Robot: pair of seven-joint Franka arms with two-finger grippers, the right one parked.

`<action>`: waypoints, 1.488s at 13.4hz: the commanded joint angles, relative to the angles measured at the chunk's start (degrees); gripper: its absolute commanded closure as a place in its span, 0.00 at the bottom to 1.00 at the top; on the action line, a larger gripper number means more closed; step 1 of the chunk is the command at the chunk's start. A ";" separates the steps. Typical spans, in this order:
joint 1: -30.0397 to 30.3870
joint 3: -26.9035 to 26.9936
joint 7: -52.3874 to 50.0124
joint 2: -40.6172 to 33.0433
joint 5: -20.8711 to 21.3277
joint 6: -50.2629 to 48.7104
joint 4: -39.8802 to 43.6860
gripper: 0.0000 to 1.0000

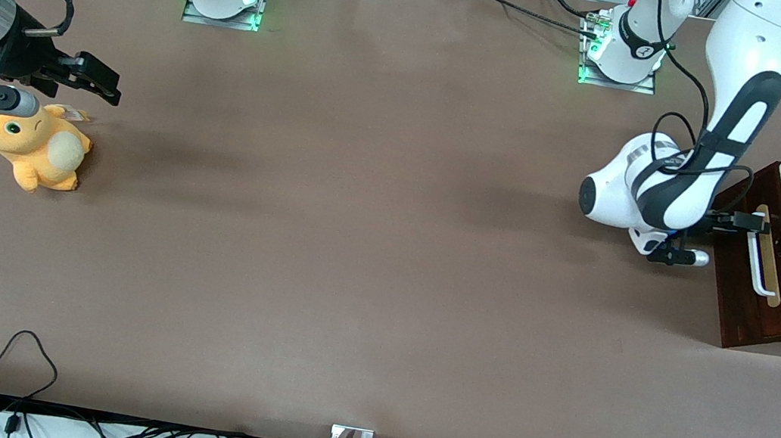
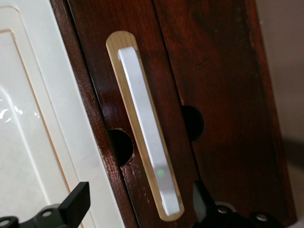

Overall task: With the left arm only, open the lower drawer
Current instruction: 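Move the open left gripper down toward the white drawer handle, then close the left gripper around the white bar handle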

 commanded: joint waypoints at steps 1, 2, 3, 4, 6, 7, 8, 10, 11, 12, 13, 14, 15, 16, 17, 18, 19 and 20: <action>-1.01 0.80 -1.07 1.18 1.21 -1.23 1.70 0.08; -1.01 0.89 -1.33 1.62 1.82 -1.23 1.78 0.10; -1.01 1.32 -1.77 2.06 3.57 -0.97 1.87 0.13; -1.01 1.94 -2.38 2.41 5.41 -0.70 1.87 0.13; -1.01 2.56 -2.30 2.59 6.22 -0.53 2.05 0.13; -1.09 2.91 -2.30 3.20 6.22 -0.35 3.09 0.13; -1.09 3.00 -2.30 4.17 6.22 -0.35 3.54 0.14; -0.74 3.17 -2.65 6.19 6.83 -0.44 5.38 0.19; -0.57 3.17 -2.65 6.37 6.92 -0.35 5.65 0.22; -0.65 3.17 -2.65 6.37 6.92 -0.44 5.65 0.26; -0.74 3.17 -2.65 6.37 6.92 -0.35 5.65 0.32; -0.66 3.17 -2.57 6.37 6.92 -0.35 5.65 0.42; -0.65 3.17 -2.65 6.37 6.92 -0.18 5.65 0.49; -0.65 3.17 -2.57 6.37 6.92 0.00 5.65 0.54; -0.65 3.17 -2.57 6.37 6.92 0.09 5.65 0.56; -0.65 3.17 -2.57 6.46 6.92 0.18 5.65 0.64; -0.65 3.17 -2.57 6.55 6.92 0.44 5.65 0.65; -0.65 3.17 -2.57 6.72 6.92 0.44 5.65 0.66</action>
